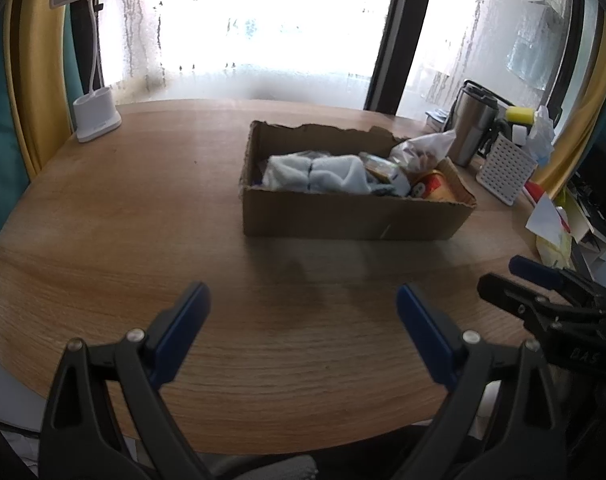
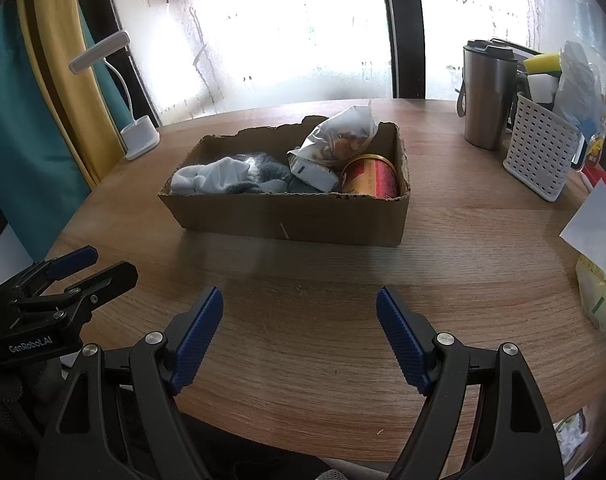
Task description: Organize objects
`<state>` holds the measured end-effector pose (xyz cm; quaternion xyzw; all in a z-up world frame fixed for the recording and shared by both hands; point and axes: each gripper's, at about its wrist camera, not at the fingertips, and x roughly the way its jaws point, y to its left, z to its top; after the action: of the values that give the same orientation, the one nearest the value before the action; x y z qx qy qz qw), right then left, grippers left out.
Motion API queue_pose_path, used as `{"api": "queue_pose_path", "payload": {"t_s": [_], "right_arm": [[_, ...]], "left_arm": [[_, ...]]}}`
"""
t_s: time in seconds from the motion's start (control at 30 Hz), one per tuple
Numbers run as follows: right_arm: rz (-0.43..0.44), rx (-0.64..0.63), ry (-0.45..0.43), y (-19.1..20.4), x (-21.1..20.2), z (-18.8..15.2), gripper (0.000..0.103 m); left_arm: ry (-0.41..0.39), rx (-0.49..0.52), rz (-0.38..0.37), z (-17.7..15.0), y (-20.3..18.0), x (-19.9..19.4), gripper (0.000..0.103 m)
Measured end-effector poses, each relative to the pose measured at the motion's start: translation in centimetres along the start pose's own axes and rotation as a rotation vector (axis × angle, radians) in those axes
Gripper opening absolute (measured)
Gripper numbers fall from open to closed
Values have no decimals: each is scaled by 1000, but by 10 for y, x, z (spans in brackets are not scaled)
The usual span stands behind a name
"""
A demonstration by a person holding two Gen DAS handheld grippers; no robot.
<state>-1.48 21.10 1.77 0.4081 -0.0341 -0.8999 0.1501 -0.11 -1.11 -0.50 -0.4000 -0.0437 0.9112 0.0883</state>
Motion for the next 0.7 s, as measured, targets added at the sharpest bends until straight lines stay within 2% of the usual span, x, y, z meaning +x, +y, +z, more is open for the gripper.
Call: {"api": "queue_pose_path", "payload": {"t_s": [0.7], "right_arm": [[-7, -1, -6, -1, -1, -1, 82]], "left_arm": [[2, 1, -8, -1, 0, 0, 96]]}}
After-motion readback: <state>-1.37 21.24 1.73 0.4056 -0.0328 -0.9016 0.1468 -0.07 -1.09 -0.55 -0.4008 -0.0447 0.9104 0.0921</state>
